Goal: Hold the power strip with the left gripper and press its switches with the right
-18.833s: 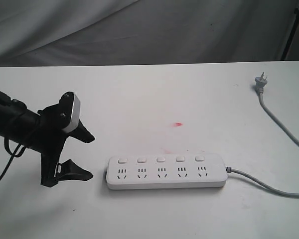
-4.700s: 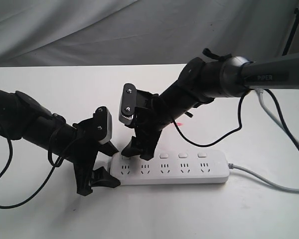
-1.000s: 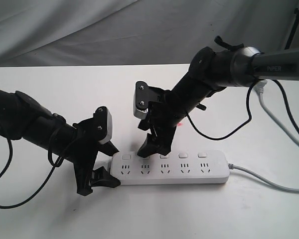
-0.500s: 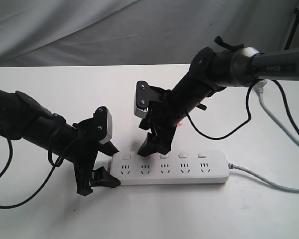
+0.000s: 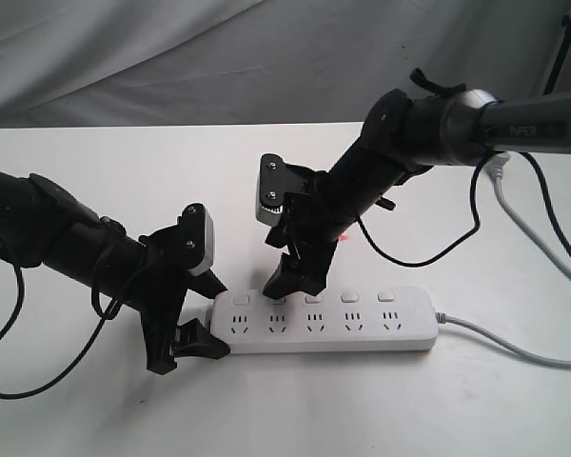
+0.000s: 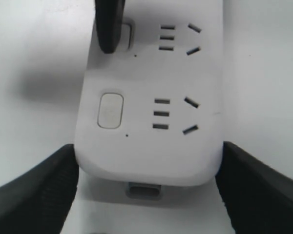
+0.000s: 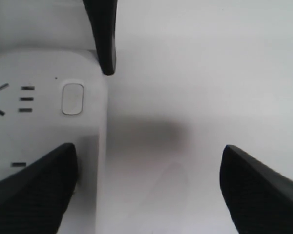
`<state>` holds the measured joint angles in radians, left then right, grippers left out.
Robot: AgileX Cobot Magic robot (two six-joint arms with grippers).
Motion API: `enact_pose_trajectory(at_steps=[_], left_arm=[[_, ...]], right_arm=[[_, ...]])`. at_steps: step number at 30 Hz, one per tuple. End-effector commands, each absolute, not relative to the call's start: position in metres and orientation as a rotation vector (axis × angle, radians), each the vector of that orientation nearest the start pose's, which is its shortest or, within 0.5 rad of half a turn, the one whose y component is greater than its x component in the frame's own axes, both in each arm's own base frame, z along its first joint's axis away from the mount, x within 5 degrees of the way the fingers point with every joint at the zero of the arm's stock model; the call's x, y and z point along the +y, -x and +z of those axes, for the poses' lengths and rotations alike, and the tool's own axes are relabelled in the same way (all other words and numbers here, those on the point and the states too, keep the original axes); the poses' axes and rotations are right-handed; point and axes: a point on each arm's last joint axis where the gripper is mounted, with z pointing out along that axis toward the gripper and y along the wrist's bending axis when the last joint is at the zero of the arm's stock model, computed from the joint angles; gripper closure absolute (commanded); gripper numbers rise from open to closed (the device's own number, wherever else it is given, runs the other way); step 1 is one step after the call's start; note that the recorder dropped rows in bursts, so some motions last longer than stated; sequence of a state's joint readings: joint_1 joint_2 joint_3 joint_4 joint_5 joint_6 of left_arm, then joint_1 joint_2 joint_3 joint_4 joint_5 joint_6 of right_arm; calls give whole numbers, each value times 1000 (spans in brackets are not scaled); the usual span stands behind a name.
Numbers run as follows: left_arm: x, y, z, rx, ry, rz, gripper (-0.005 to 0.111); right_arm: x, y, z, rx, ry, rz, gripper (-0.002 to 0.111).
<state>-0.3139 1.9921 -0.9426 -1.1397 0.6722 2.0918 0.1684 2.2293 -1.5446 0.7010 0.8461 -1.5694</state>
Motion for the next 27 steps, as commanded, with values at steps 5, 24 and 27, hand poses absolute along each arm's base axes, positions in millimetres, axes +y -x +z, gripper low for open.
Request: enact_pose_trajectory(at_steps=[5, 24, 27], left_arm=[[-153, -303, 100, 1940, -1722, -599, 107], [-153, -303, 100, 1940, -1722, -599, 107], [-153, -303, 100, 1940, -1722, -599, 107]], right_arm=[[117, -427, 147, 2066, 1583, 451, 34], [118, -420, 160, 2044, 1623, 525, 34], [110, -420, 158, 2066, 1625, 519, 34]])
